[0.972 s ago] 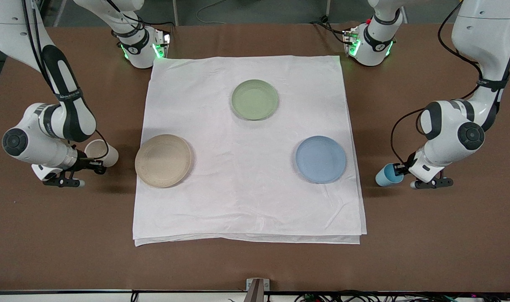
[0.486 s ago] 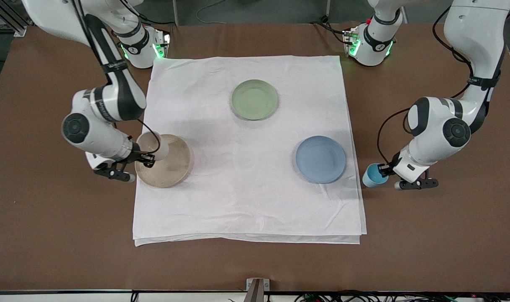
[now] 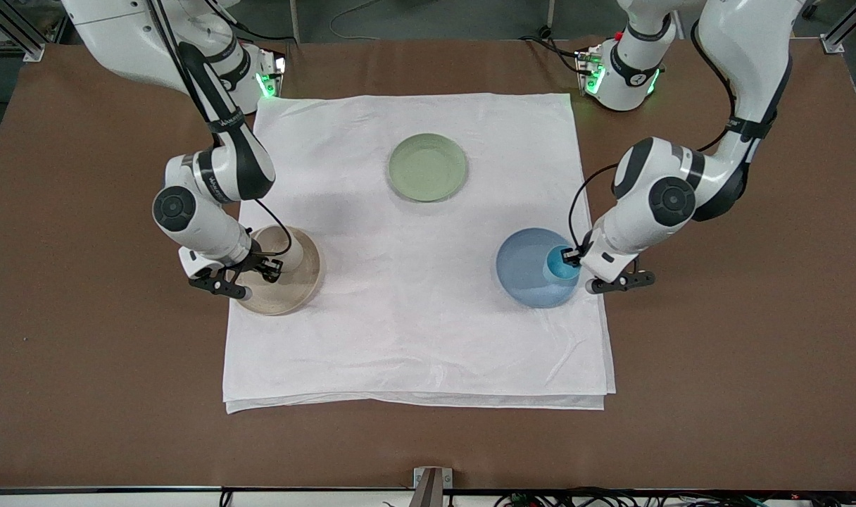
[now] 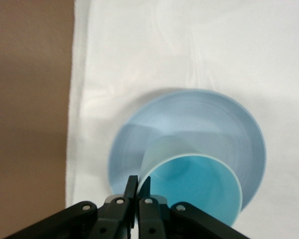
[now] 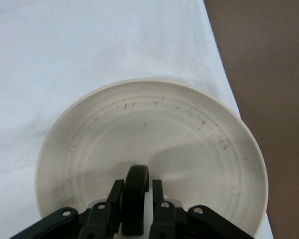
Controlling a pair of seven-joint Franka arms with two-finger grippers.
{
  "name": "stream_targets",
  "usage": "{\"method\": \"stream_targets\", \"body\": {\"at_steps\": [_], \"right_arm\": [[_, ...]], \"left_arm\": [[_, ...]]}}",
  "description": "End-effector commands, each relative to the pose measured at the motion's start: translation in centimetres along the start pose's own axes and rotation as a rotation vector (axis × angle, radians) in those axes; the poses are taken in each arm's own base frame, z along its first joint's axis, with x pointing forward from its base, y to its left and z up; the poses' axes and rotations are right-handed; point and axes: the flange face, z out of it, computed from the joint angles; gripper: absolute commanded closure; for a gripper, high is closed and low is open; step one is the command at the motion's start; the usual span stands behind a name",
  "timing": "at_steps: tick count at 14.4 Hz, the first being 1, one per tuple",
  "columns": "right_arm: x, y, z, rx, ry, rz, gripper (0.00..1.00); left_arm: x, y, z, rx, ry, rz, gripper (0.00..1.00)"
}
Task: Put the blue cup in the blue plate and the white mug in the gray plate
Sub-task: 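Carry the mug onto the beige plate while the left gripper carries the cup, then open both grippers, releasing the mug and the cup onto the plates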
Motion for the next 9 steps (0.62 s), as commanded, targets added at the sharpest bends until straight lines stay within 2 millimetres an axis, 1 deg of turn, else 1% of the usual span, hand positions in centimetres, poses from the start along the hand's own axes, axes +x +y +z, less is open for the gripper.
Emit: {"method": "stream_targets", "body": {"at_steps": [1,2,3,4,5,6,7,8,9], "right_arm": [[0.7,0.5,-1.7,-0.006,-0.003,0.003,0.0],[1.1,-0.1,-3.6,-0.011,-0.029,0.005,0.0],[1.7,-0.6,-6.4,-0.016,-0.05,0.011,0.0],[2.5,-0.9,-9.4,-0.028,-0.085,0.01,0.0],[3.7,-0.7,-12.7,-0.03,-0.104,0.012,0.0],[5.1,0.3,-16.0,-0.035,-0.125,0.022,0.0],[6.1,1.3,-18.7,-0.036,-0.137,-0.002,0.0],[6.9,2.7,-20.6,-0.035,-0.155,-0.06,0.0],[8.1,5.6,-22.4,-0.026,-0.173,-0.106,0.0]], "left_arm": [[0.1,0.6,1.9,-0.004,0.0,-0.008,0.91],[0.3,0.5,1.7,-0.006,0.003,-0.011,0.71],[0.5,0.4,1.0,-0.007,0.011,-0.014,0.24],[0.8,0.2,-0.3,-0.008,0.03,-0.017,0.01],[1.0,0.2,-2.6,-0.012,0.066,-0.019,0.0],[1.2,0.5,-5.4,-0.011,0.095,-0.016,0.0],[1.6,0.7,-8.8,-0.002,0.108,-0.02,0.0],[2.5,0.2,-12.5,0.007,0.115,-0.036,0.0],[3.7,-1.3,-16.0,0.015,0.12,-0.063,0.0]]}}
